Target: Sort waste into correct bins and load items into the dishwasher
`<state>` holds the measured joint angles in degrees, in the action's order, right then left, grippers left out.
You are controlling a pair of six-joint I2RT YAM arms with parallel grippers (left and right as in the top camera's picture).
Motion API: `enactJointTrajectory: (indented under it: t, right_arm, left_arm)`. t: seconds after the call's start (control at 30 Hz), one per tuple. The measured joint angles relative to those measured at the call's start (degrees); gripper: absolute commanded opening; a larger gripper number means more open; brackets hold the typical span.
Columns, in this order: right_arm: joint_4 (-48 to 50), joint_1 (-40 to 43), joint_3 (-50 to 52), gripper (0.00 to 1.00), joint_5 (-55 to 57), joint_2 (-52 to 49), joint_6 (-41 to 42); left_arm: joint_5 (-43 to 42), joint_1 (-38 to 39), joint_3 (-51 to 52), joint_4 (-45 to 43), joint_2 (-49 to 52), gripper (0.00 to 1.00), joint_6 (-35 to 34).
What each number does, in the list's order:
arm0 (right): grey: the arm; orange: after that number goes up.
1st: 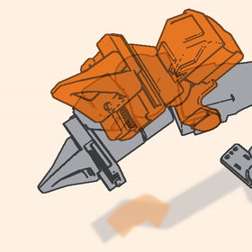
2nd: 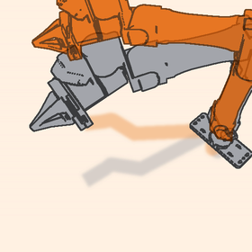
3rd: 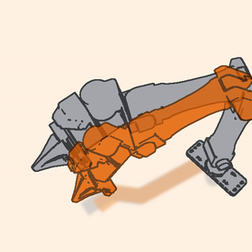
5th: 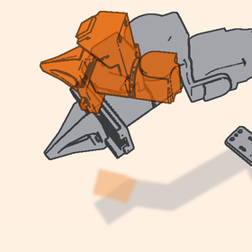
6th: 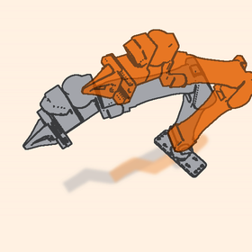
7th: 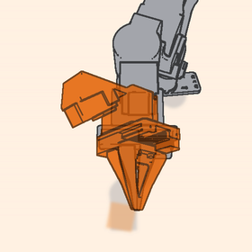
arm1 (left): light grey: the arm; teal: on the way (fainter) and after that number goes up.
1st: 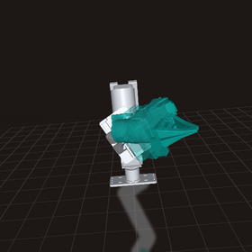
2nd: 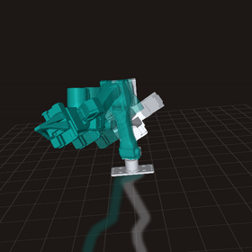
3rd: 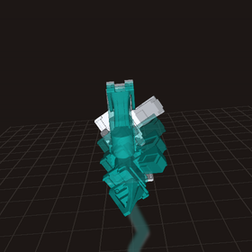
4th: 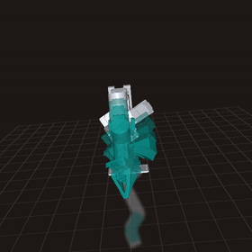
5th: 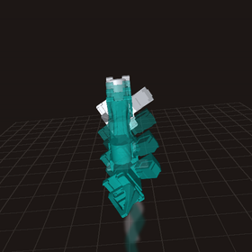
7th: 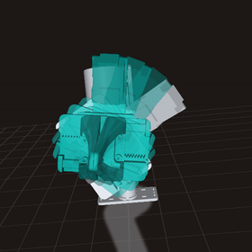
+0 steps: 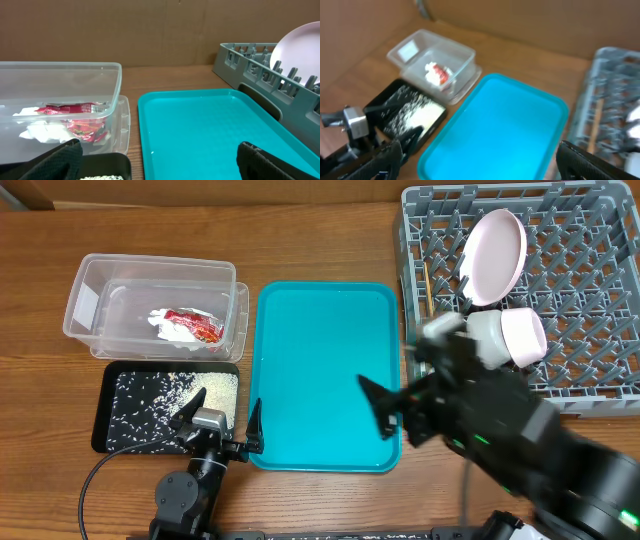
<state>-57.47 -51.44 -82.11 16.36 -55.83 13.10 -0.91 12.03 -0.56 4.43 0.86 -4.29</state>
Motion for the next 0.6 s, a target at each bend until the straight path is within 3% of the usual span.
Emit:
enactJointTrajectory:
  t: [0.1,0.27,0.6]
  right_arm:
    - [1.4,2.95,0.37,1.0,2.34,5.18,0.02]
    - [9.01,16.92,5.25,1.0,0.28,13.11,-1.11]
    - [21.49,42.05,34.03,1.0,-18.99,29.35,-9.68]
  left_arm:
    - [0.0,0.0,0.0,0.0,0.0,1.0,0.0]
    - [0.0,0.0,0.0,0.0,0.0,1.0,0.0]
    - [0.0,0.0,0.02,-0.07,0.0,1.0,0.0]
